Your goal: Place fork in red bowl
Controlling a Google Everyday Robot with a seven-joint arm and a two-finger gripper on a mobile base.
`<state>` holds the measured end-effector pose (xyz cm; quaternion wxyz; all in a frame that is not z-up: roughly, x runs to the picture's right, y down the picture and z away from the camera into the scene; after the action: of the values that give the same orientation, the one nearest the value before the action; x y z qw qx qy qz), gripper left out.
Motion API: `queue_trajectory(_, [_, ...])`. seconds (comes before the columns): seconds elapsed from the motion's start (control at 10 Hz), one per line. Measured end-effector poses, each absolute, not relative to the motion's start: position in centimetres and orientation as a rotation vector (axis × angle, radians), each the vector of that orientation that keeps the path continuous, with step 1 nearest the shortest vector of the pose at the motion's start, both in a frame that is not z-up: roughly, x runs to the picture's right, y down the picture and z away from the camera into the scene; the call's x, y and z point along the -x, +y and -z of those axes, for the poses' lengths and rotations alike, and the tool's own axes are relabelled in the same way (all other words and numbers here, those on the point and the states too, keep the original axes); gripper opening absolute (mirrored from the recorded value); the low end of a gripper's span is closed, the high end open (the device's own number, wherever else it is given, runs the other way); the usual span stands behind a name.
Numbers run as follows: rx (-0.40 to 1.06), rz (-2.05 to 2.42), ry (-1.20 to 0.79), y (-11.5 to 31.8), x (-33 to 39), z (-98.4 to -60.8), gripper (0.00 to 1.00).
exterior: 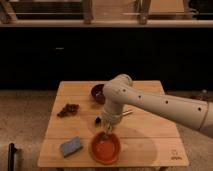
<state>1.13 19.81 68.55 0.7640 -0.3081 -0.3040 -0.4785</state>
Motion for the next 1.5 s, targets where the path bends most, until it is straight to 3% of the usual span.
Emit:
queue_trajectory(0.6, [0.574, 1.138, -0.691, 22.8, 0.1, -67.1, 0.00])
queue_trajectory(0.8, [0.558, 1.163, -0.704, 23.4, 0.6, -67.1, 0.07])
queue_trajectory(1.5, [0.609, 1.202, -0.782, 24.4, 1.8, -68.3, 0.77])
